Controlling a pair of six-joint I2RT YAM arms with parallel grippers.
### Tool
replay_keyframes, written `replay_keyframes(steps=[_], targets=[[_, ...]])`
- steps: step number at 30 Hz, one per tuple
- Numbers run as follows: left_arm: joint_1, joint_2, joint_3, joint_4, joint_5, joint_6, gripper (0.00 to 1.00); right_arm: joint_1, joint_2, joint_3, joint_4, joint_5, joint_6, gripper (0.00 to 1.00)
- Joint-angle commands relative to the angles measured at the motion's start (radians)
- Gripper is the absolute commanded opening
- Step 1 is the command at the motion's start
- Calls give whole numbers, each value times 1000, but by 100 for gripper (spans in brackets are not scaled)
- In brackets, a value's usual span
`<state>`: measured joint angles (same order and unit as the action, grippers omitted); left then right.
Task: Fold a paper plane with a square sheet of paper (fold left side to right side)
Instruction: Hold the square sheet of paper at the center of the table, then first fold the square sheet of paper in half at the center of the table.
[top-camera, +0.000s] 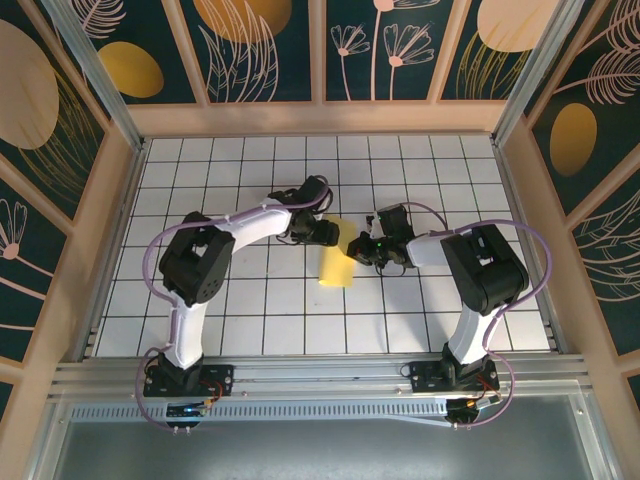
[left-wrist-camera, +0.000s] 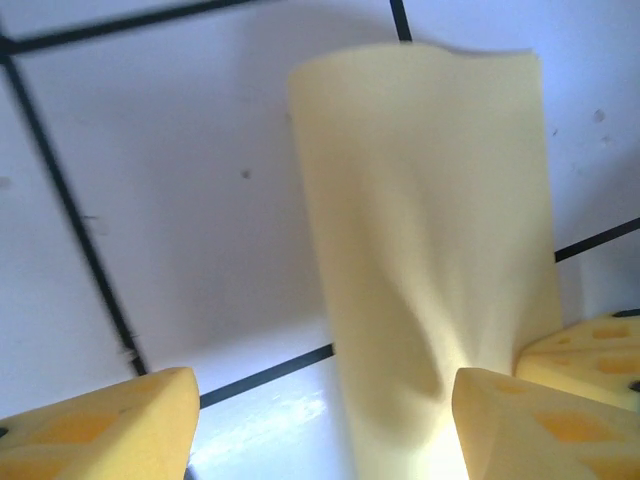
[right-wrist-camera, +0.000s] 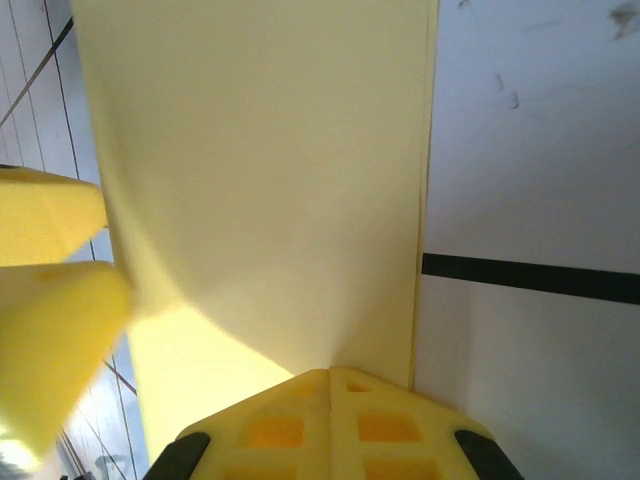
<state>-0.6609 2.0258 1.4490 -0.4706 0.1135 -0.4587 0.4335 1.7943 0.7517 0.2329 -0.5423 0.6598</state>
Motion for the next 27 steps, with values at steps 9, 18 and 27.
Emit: replay_keyframes(steps=[9, 18, 27], targets=[[8, -145, -173, 284, 271, -50, 33, 5, 52, 1, -92, 95, -38, 0], [8, -91, -206, 329, 355, -30, 14, 5, 56, 5, -102, 102, -41, 0], [12, -35, -209, 294, 255, -14, 12, 5, 60, 8, -114, 107, -47, 0]])
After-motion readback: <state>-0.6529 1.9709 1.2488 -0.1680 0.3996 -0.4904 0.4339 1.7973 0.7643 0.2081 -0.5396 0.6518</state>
